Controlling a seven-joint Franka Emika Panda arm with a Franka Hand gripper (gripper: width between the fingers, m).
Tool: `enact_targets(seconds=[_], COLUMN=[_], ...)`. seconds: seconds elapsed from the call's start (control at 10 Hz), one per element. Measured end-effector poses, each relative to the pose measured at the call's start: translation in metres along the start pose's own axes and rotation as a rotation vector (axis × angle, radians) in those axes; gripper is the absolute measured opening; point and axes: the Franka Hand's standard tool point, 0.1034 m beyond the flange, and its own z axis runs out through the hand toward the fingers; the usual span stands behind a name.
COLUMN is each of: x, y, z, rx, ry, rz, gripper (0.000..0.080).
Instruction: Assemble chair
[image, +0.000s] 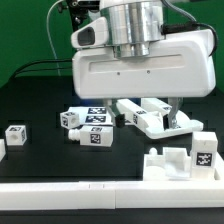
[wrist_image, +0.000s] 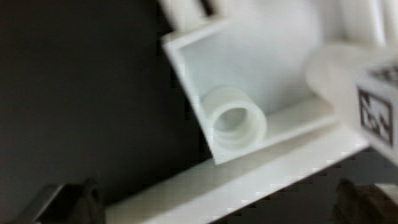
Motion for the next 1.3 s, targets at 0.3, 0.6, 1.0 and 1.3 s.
enact_targets(seconds=[0.3, 0.6, 1.0, 1.3], x=[-0.012, -0.009, -0.046, -0.046], y=[0.012, 0.021, 0.046, 0.048], z=[-0.007, -0.007, 0.006, 0.008], rx=[0.014, -0.013, -0.06, -0.087], ry=[-0.121, -0.122, -0.173, -0.182], rz=[-0.455, -0.685, -1.297, -1.467], gripper=[0.0649, 0.0649, 0.0649, 0.0649])
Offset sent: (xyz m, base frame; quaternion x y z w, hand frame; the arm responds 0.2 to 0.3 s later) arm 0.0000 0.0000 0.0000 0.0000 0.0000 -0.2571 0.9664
